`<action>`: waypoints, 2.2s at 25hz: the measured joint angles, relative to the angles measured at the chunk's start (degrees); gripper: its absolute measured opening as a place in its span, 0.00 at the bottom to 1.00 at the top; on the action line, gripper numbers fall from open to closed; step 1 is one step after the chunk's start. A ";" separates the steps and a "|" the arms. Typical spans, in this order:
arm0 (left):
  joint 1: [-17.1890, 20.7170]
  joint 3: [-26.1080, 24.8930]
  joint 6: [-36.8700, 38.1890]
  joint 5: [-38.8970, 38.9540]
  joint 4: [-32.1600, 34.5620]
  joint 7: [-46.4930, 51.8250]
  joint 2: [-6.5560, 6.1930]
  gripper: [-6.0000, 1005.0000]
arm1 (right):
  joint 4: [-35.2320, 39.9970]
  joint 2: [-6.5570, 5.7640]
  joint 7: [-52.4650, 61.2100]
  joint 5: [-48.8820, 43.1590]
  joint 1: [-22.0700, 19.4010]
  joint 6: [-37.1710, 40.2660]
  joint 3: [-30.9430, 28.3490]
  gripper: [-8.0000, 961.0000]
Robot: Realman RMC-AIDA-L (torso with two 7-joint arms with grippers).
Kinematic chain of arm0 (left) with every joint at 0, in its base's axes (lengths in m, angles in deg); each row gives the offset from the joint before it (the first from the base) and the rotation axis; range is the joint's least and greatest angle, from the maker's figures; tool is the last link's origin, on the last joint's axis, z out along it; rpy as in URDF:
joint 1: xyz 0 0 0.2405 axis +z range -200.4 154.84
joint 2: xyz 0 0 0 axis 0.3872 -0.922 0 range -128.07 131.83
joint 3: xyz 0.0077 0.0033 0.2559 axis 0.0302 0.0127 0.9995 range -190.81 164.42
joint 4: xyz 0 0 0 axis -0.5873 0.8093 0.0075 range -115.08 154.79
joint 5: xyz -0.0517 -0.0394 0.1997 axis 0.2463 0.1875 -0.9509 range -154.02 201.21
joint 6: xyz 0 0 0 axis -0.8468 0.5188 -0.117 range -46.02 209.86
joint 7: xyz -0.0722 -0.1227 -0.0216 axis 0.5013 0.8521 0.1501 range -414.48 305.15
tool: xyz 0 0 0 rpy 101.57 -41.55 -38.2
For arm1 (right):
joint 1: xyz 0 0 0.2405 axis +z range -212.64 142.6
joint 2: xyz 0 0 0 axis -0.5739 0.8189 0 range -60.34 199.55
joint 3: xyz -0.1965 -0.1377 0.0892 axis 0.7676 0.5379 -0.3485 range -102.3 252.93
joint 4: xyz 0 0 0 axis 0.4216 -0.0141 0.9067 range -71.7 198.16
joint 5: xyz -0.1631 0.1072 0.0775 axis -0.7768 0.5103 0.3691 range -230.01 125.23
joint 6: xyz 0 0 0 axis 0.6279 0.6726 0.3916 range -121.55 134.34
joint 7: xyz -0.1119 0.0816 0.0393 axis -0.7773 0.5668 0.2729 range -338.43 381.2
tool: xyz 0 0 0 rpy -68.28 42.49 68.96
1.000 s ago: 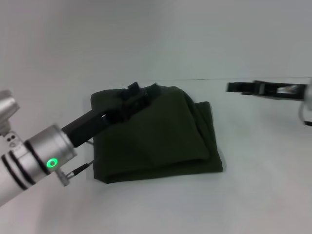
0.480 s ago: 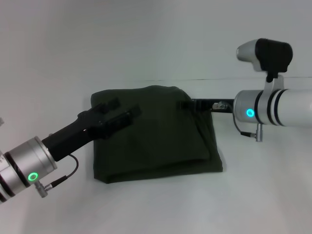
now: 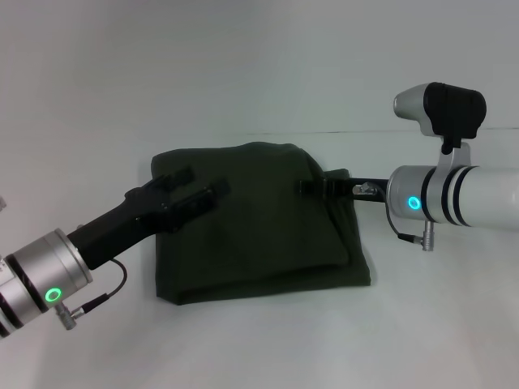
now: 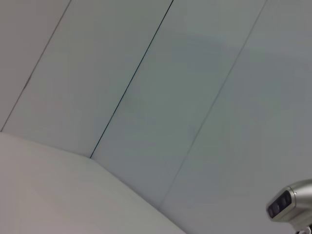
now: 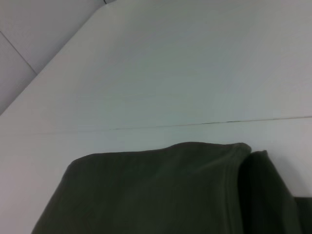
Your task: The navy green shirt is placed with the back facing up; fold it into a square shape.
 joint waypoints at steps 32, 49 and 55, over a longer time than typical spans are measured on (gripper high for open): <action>0.45 -0.23 -1.61 0.32 -0.44 0.44 0.09 0.93 | -6.19 0.52 -7.20 7.30 0.09 -3.23 0.00 0.68; 0.37 -0.23 -2.18 0.45 -0.44 0.45 0.09 0.93 | -6.62 0.62 -6.71 7.29 0.55 -2.10 -0.25 0.43; 0.39 -0.23 -2.51 0.45 -0.44 0.50 0.08 0.93 | -7.09 0.62 -6.92 7.29 0.60 -2.99 -0.35 0.26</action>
